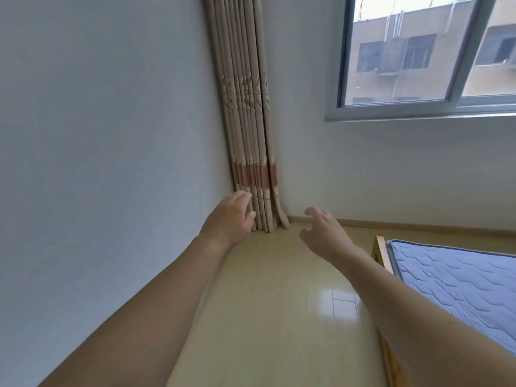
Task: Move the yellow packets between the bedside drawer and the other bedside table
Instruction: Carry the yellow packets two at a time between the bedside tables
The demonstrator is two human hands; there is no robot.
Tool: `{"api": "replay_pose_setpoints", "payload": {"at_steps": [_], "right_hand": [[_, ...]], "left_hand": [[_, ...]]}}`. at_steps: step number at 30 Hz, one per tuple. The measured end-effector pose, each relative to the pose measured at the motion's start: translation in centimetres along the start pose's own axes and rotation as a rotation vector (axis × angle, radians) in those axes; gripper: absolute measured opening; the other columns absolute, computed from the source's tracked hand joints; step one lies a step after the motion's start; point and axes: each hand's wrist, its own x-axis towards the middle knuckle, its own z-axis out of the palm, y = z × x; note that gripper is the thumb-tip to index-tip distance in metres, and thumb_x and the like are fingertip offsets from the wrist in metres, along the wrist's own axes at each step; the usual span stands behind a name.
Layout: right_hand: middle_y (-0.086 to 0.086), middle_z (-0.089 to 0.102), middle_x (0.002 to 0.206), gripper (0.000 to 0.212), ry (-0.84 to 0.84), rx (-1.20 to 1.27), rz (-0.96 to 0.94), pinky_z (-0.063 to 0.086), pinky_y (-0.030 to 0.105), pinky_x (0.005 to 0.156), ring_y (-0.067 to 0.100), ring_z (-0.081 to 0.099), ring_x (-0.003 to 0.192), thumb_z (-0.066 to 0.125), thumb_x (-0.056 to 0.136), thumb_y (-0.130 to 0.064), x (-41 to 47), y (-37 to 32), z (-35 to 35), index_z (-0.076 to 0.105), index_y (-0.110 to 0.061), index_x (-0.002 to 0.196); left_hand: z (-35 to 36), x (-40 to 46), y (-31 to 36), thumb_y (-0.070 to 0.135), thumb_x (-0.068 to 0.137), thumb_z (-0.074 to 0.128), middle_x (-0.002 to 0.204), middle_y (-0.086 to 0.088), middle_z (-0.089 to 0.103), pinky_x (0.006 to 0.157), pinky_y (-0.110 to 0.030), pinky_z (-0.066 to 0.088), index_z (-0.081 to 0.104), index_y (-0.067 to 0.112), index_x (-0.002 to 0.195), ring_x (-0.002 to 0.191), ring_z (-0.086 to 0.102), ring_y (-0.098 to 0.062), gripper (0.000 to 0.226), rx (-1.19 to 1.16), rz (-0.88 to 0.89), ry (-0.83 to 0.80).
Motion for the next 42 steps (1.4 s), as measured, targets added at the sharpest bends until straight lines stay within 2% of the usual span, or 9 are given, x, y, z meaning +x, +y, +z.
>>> {"api": "replay_pose_setpoints", "payload": {"at_steps": [4,7,14,20,25,30,36,42], "right_hand": [[0.007,0.044,0.145,0.058,0.049,-0.004,0.023,0.037,0.031,0.101,0.024,0.043,0.131,0.054,0.088,-0.013,11.2,2.3,-3.1,0.039,-0.013,0.144],[0.005,0.043,0.146,0.058,0.029,-0.007,0.033,0.037,0.030,0.100,0.023,0.043,0.132,0.055,0.089,-0.016,18.5,4.1,-3.7,0.038,-0.015,0.145],[0.007,0.042,0.148,0.058,0.074,-0.053,0.105,0.034,0.028,0.105,0.022,0.041,0.134,0.056,0.088,-0.017,37.2,10.9,-5.4,0.040,-0.015,0.144],[0.005,0.040,0.149,0.057,0.180,-0.075,0.177,0.035,0.029,0.104,0.022,0.042,0.133,0.054,0.089,-0.017,52.2,15.2,-11.3,0.039,-0.017,0.145],[0.007,0.043,0.148,0.057,0.254,-0.085,0.261,0.033,0.031,0.108,0.023,0.040,0.135,0.055,0.088,-0.017,62.8,21.6,-17.0,0.041,-0.014,0.143],[0.007,0.042,0.148,0.058,0.257,-0.085,0.352,0.033,0.032,0.109,0.023,0.039,0.136,0.053,0.088,-0.017,72.1,30.5,-20.1,0.040,-0.012,0.144],[0.009,0.043,0.147,0.057,0.340,-0.086,0.419,0.030,0.029,0.109,0.023,0.038,0.137,0.053,0.089,-0.015,82.5,41.2,-27.8,0.040,-0.010,0.144],[0.007,0.043,0.147,0.057,0.461,-0.118,0.525,0.034,0.032,0.106,0.024,0.040,0.135,0.052,0.089,-0.015,90.3,50.1,-37.0,0.040,-0.013,0.144]], "left_hand": [[2.5,12.5,0.8,0.024,0.100,0.049,0.152,-0.011,0.039,0.117,-0.031,0.022,0.041,0.004,0.146,0.144,0.031,-0.022,0.050,-0.008,0.100,0.025],[5.5,20.6,0.4,0.025,0.100,0.048,0.152,-0.012,0.039,0.118,-0.031,0.021,0.040,0.004,0.146,0.143,0.031,-0.023,0.051,0.008,0.152,-0.014],[14.7,40.2,-2.0,0.031,0.101,0.047,0.155,-0.010,0.034,0.120,-0.032,0.016,0.035,0.007,0.149,0.146,0.026,-0.021,0.055,-0.002,0.189,-0.047],[19.1,58.9,-0.8,0.030,0.100,0.047,0.154,-0.011,0.036,0.117,-0.032,0.020,0.036,0.007,0.148,0.144,0.031,-0.023,0.054,-0.039,0.235,-0.034],[24.7,73.0,4.7,0.029,0.098,0.050,0.153,-0.012,0.038,0.116,-0.030,0.020,0.039,0.006,0.146,0.142,0.032,-0.025,0.054,-0.090,0.296,-0.081],[32.7,84.1,10.7,0.030,0.098,0.051,0.153,-0.007,0.039,0.116,-0.030,0.023,0.040,0.009,0.146,0.143,0.031,-0.021,0.053,-0.113,0.409,-0.118],[40.2,98.5,20.3,0.032,0.096,0.053,0.151,-0.007,0.042,0.117,-0.036,0.027,0.042,0.009,0.145,0.141,0.035,-0.023,0.055,-0.137,0.538,-0.138],[44.8,109.8,30.9,0.027,0.099,0.051,0.152,-0.006,0.039,0.117,-0.027,0.017,0.039,0.008,0.147,0.143,0.030,-0.020,0.054,-0.213,0.707,-0.116]]}}
